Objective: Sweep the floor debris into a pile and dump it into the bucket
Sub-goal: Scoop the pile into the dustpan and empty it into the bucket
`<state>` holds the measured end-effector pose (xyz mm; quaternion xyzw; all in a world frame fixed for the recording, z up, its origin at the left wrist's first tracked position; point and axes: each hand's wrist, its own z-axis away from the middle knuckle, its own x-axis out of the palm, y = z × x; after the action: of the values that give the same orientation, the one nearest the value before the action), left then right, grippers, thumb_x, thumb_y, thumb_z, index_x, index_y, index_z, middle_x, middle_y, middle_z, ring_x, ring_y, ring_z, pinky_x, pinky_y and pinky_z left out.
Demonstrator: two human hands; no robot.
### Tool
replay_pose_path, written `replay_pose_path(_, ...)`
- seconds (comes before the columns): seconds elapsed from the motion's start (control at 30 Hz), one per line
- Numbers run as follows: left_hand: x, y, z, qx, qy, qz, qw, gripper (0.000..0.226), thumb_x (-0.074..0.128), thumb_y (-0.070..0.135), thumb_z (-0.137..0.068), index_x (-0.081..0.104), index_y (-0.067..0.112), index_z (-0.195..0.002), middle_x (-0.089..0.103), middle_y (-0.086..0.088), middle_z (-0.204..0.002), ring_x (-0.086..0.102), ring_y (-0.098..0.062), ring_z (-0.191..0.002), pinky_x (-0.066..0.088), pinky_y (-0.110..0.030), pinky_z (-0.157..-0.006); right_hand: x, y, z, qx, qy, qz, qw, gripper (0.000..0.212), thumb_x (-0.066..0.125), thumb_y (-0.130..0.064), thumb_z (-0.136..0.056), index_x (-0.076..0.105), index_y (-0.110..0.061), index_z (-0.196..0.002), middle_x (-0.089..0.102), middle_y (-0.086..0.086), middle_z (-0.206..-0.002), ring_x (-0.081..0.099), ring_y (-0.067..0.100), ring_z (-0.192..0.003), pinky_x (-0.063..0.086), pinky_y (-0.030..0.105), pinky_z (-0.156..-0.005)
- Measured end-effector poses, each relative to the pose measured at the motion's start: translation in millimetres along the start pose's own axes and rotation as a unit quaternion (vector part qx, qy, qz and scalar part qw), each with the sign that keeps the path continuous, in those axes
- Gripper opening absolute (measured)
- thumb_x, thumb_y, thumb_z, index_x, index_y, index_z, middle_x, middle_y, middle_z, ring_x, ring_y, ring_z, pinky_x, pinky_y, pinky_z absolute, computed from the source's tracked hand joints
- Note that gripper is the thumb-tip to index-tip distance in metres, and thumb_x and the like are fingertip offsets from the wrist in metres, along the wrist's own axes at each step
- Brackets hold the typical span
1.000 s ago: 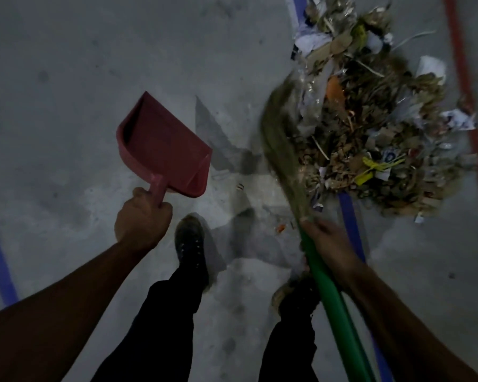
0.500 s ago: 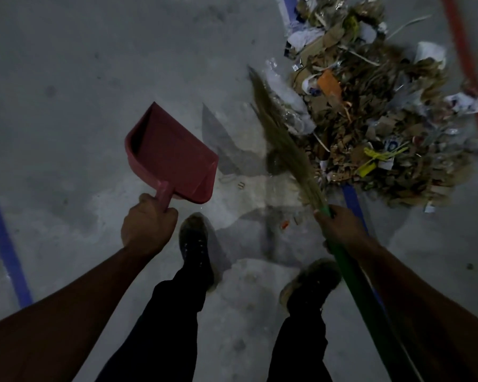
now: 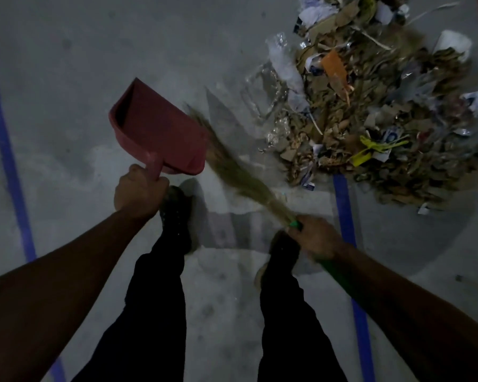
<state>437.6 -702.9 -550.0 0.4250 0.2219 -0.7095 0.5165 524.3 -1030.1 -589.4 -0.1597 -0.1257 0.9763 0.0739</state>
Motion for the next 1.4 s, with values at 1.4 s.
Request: replay_pose_path(1.4,87,-25,175,0.047,-0.028,0.048,0.997,0.028,0.062,0.030,-0.078,0.057,0.003,-0.087,0.061,-0.013,-0.084,0.057,-0.030,-0.076,0.043,-0.031,-0.066,-13,166,134,0.033,0.240,0.083,0.967,0.037,0.060,-0.045,-0.090,0.055,-0.021,-0.118,0.063,0.004,-0.092,0.060,0.024,-0.080,0.048,0.032,-0.069)
